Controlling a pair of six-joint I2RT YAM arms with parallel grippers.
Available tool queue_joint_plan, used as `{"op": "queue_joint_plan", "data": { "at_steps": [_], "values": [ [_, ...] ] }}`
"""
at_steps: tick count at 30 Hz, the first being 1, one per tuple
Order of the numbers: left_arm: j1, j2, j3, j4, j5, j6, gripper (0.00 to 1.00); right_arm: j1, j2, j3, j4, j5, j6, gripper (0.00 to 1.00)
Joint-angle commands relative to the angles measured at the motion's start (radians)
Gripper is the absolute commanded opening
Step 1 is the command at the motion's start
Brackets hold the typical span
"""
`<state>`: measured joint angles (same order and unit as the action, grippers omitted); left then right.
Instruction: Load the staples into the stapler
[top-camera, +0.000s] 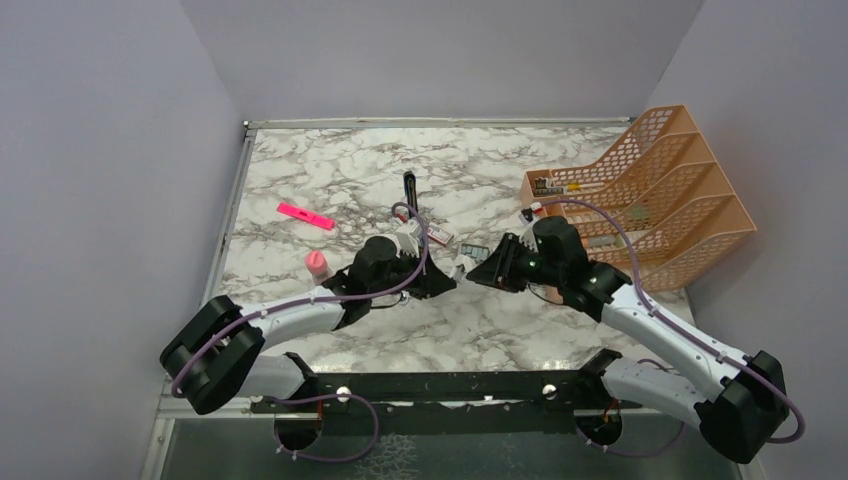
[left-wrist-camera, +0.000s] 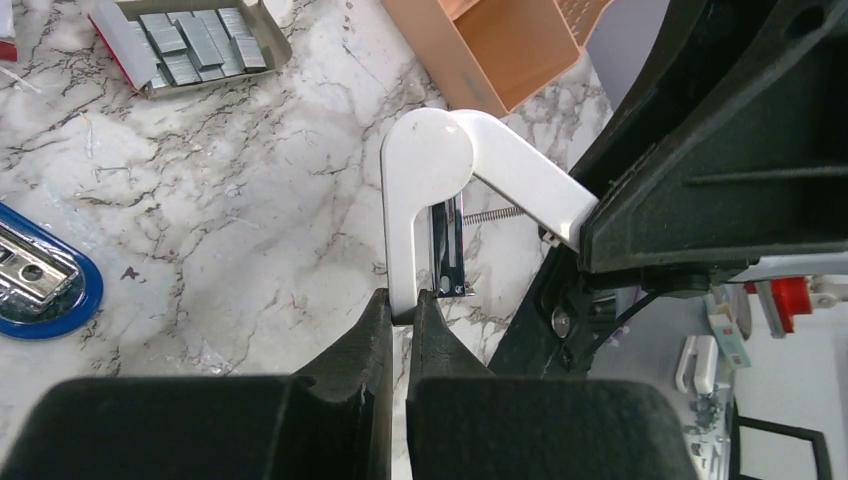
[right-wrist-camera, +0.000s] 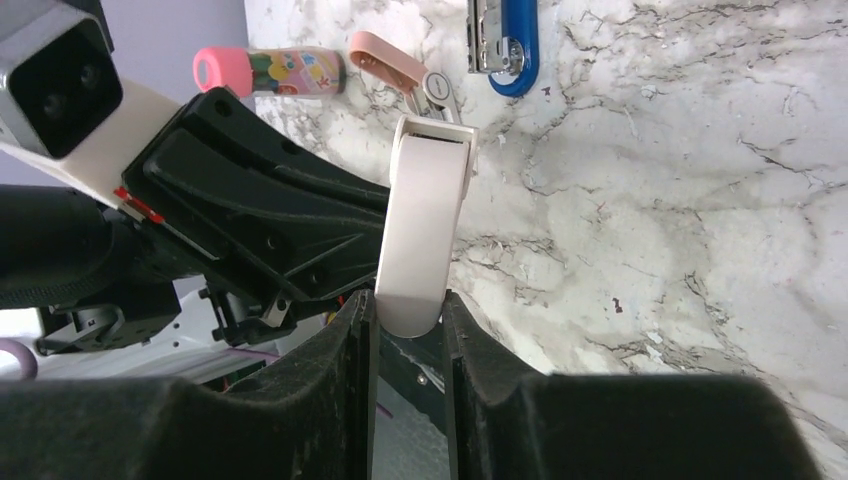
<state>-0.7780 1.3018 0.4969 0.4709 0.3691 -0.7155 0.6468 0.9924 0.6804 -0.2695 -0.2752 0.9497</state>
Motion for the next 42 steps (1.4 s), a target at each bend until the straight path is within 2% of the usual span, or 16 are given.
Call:
{"op": "queue_joint_plan", "data": {
  "at_steps": [1, 7, 11, 14, 16, 18, 20, 25, 28, 34, 38, 42],
  "values": [
    [0.005, -0.058, -0.006, -0.119, -0.089, 0.133, 0.0, -0.052, -0.034, 0.05, -0.062, -0.044, -0.032, 0.19],
    [0.006, -0.118, 0.0, -0.147, -0.072, 0.206, 0.0, -0.073, -0.023, 0.081, -0.143, 0.056, -0.035, 0.24],
    [0.006, -0.152, -0.003, -0.159, -0.035, 0.241, 0.0, -0.075, -0.029, 0.109, -0.179, 0.182, -0.034, 0.35],
    [0.006, -0.162, 0.0, -0.157, 0.008, 0.254, 0.0, -0.075, -0.023, 0.115, -0.163, 0.205, -0.049, 0.44],
    [0.005, -0.167, 0.004, -0.156, 0.019, 0.253, 0.0, -0.074, -0.011, 0.109, -0.125, 0.169, -0.082, 0.5],
    [0.006, -0.167, 0.011, -0.156, 0.009, 0.238, 0.0, -0.075, -0.004, 0.088, -0.066, 0.1, -0.1, 0.64],
    [0.006, -0.158, 0.02, -0.156, -0.006, 0.217, 0.0, -0.075, 0.005, 0.056, 0.0, 0.015, -0.104, 0.73],
    [0.005, -0.11, 0.049, -0.135, -0.014, 0.165, 0.0, -0.074, 0.027, -0.013, 0.148, -0.137, -0.092, 0.83],
    [0.005, -0.084, 0.06, -0.12, -0.003, 0.156, 0.0, -0.075, 0.043, -0.049, 0.251, -0.162, -0.076, 0.84],
    [0.005, -0.052, 0.083, -0.114, 0.023, 0.154, 0.0, -0.075, 0.115, -0.028, 0.261, -0.101, -0.076, 0.82],
    [0.005, -0.042, 0.085, -0.109, 0.033, 0.15, 0.0, -0.075, 0.151, -0.027, 0.26, -0.059, -0.044, 0.76],
    [0.005, -0.033, 0.087, -0.105, 0.044, 0.145, 0.0, -0.075, 0.177, -0.032, 0.295, -0.044, -0.021, 0.66]
  ]
}}
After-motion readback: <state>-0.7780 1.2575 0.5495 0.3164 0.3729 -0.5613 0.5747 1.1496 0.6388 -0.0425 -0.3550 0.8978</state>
